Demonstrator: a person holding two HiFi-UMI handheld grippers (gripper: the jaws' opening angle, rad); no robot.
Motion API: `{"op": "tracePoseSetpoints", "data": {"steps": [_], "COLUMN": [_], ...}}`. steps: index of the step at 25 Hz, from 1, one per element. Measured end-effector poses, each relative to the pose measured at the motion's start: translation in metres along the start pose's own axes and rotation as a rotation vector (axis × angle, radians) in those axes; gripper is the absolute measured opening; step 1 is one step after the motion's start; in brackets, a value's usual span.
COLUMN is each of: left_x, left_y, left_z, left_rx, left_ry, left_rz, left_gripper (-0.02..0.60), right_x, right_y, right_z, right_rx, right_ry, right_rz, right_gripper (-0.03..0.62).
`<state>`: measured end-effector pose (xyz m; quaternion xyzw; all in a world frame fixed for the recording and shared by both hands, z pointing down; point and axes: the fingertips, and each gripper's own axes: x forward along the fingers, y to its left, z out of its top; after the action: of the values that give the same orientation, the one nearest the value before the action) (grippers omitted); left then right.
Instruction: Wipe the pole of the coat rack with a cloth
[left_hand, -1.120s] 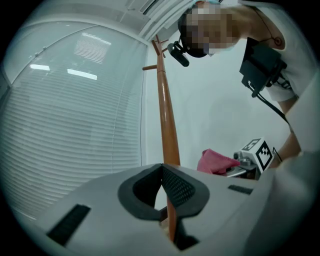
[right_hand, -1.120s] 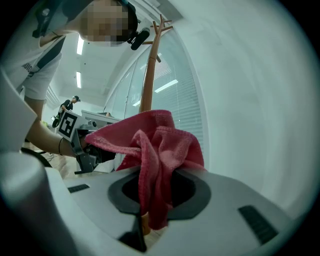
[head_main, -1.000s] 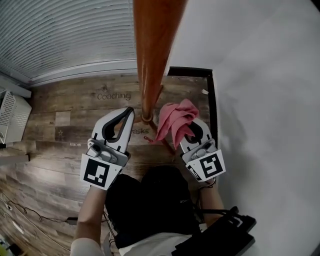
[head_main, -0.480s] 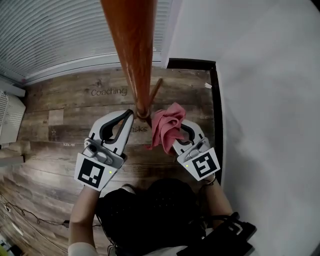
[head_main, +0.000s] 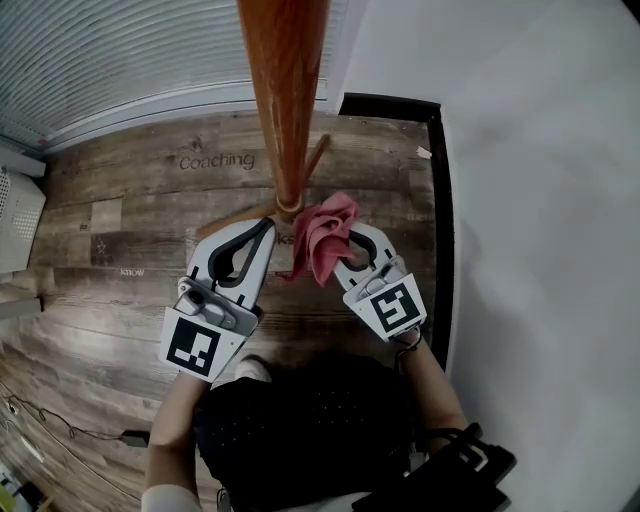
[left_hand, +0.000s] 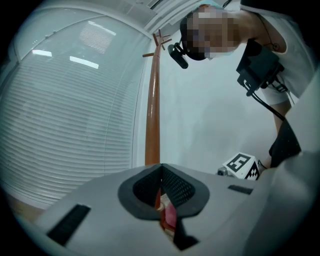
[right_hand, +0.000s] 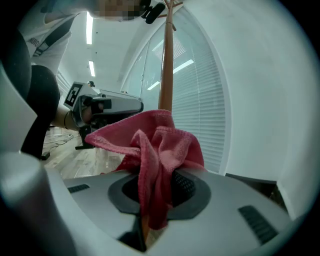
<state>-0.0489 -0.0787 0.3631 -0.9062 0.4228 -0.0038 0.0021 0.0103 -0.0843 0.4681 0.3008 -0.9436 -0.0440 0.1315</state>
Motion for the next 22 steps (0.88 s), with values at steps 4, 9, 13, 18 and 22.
{"op": "tracePoseSetpoints", "data": {"steps": [4, 9, 13, 18, 22], "left_x": [-0.002, -0.004, -0.003, -0.003, -0.006], "left_y": [0.000, -0.001, 0.001, 0.000, 0.001], "left_z": [-0.003, -0.005, -0.007, -0.009, -0.009], "left_rx": [-0.017, -0.013, -0.029, -0.049, -0.051], "left_ry": [0.019, 0.027, 0.024, 0.024, 0.011], "left_rz": [0.022, 0.023, 0.024, 0.017, 0.024], "left_gripper": [0.014, 0.015, 0.015, 0.015, 0.015], "right_x": [0.004, 0.007, 0.005, -0.003, -0.011], "right_y": [0.002, 0.009, 0.012, 0.019, 0.024], "right_z": [-0.013, -0.032, -0.041, -0.054, -0.066], "right_rx": [0.058, 0.141, 0.146, 0.165, 0.161], "right_ry": [0.028, 0.078, 0.108, 0.147, 0.178], "right_rz": [-0.019, -0.029, -0.024, -0.023, -0.019], "right_gripper": [0.086, 0.086, 0.086, 0.086, 0.086]}}
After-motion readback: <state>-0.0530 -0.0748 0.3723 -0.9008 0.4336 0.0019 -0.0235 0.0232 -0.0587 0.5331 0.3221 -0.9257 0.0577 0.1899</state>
